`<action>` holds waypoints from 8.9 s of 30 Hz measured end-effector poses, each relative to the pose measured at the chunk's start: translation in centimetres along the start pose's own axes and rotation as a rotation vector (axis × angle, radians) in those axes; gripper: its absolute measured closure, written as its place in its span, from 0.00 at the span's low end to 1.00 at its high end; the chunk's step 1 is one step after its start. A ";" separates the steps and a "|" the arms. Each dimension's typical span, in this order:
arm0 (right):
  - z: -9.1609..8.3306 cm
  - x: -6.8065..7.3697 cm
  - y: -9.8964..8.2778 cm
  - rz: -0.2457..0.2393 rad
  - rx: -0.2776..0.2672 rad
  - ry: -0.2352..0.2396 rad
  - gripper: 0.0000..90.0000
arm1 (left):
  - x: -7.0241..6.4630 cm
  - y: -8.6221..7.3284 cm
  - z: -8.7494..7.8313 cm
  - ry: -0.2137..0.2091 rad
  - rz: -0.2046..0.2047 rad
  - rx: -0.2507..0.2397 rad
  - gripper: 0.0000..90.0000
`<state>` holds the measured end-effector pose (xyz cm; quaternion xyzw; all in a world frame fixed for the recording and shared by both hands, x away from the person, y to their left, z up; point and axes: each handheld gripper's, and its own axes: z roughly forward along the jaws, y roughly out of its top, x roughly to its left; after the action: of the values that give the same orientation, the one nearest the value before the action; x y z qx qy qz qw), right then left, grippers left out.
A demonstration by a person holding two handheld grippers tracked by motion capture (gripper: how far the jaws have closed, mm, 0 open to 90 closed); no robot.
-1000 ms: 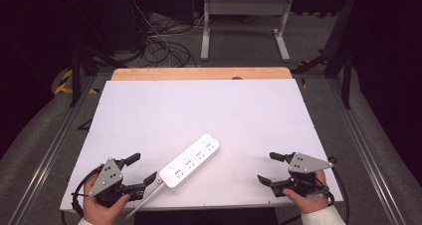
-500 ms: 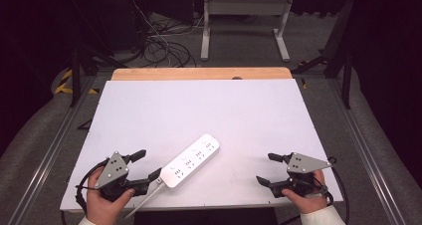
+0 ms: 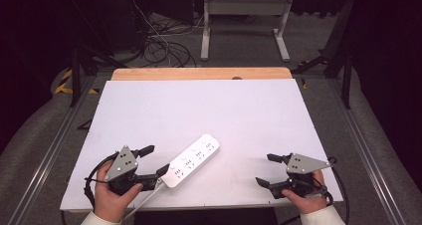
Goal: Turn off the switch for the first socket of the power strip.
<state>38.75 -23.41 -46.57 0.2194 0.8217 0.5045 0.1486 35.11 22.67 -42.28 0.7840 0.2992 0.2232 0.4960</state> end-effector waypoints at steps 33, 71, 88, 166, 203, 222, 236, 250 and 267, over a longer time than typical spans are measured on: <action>0.0 0.1 0.0 -0.005 0.002 0.004 0.17 | -0.5 2.0 4.2 -0.062 0.029 0.038 0.33; 0.1 0.0 -0.1 -0.001 0.005 0.011 0.18 | 0.1 3.0 5.4 -0.180 0.060 0.331 1.00; 0.2 0.1 -0.2 -0.006 0.012 0.017 0.18 | 0.1 2.5 6.6 -0.128 0.056 0.527 1.00; 0.3 0.2 -0.3 -0.011 0.022 0.025 0.18 | 1.0 1.1 7.4 -0.112 -0.059 0.559 1.00; 0.2 0.1 -0.3 -0.008 0.015 0.023 0.18 | 0.1 4.2 3.8 -0.126 -0.020 0.296 0.52; 0.1 0.1 -0.2 -0.004 0.010 0.021 0.18 | 0.8 3.4 1.9 -0.098 0.009 0.104 0.19; 0.1 0.1 -0.2 -0.004 0.009 0.020 0.16 | 2.8 0.0 -1.1 -0.074 -0.036 0.008 0.17; 0.0 0.0 -0.3 -0.003 0.007 0.018 0.14 | 3.7 -3.5 -2.1 -0.024 -0.016 -0.025 0.15; -0.2 -0.3 -0.5 0.010 0.001 0.016 0.14 | 3.8 -6.9 -2.2 -0.019 0.032 -0.010 0.12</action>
<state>38.76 -23.91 -46.89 0.2196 0.8221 0.5065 0.1392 34.74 28.97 -47.45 0.7883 0.2807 0.2253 0.4991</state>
